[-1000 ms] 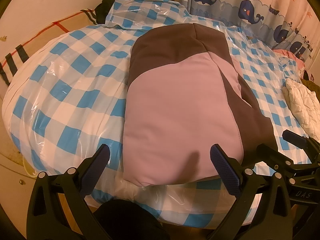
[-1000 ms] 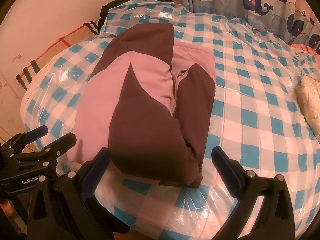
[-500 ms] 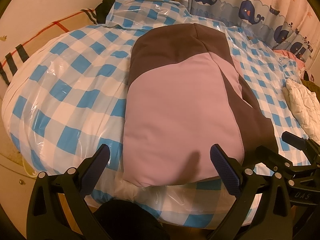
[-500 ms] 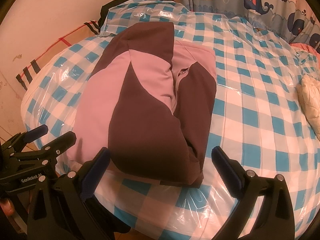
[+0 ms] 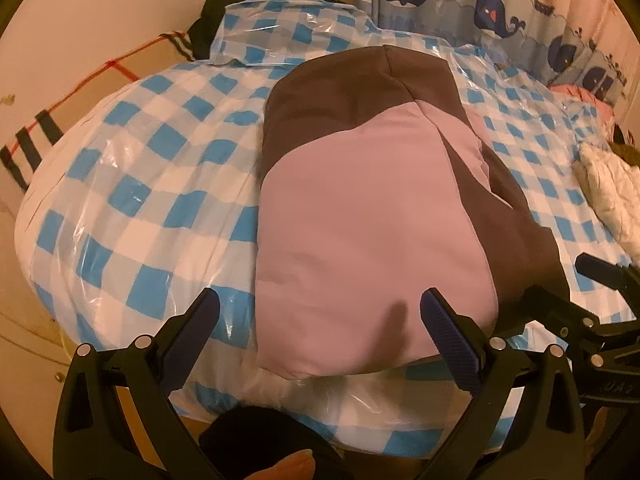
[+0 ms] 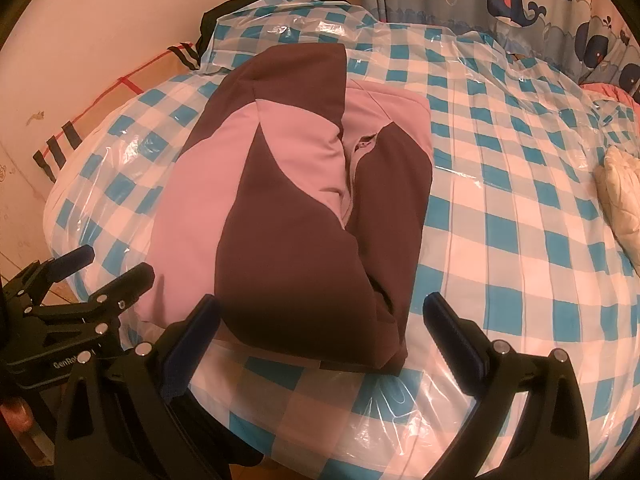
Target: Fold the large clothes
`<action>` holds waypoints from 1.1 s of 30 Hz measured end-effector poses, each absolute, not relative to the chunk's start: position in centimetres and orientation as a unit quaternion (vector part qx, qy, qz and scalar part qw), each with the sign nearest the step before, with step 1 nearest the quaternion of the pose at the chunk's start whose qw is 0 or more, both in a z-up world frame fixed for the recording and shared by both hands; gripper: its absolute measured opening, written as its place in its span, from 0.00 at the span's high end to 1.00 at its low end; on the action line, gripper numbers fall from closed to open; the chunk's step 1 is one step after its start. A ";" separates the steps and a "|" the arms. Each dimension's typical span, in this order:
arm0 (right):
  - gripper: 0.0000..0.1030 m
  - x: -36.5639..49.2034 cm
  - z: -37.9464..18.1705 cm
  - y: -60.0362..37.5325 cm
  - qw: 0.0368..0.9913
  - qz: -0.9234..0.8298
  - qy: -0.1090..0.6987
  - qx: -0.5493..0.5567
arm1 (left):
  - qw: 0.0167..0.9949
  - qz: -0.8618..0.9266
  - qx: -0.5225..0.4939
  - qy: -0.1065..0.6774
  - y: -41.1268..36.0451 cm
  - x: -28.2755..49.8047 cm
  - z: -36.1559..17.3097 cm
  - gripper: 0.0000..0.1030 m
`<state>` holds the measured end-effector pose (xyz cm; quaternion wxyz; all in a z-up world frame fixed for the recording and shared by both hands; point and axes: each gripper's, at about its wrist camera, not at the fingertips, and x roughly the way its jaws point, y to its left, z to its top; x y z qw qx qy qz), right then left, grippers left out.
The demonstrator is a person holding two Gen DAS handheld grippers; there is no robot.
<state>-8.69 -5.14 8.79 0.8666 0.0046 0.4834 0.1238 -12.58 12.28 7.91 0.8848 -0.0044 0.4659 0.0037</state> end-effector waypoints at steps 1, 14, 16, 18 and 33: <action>0.05 -8.6 8.8 -5.2 0.867 0.124 0.483 0.005 | 0.885 -0.001 -0.004 0.466 12.2 -12.6 7.9 0.06; 0.05 -8.5 8.9 -5.3 0.866 0.125 0.484 0.003 | 0.883 -0.004 -0.034 0.469 13.1 -12.2 8.0 0.06; 0.05 -8.5 8.9 -5.3 0.866 0.125 0.484 0.004 | 0.883 -0.001 -0.025 0.468 12.9 -12.3 8.0 0.06; 0.05 -8.5 8.9 -5.3 0.866 0.124 0.484 0.004 | 0.883 -0.001 -0.022 0.468 12.7 -12.3 8.0 0.06; 0.05 -8.7 8.7 -5.3 0.865 0.127 0.485 0.004 | 0.884 0.000 -0.021 0.467 12.5 -12.4 8.2 0.06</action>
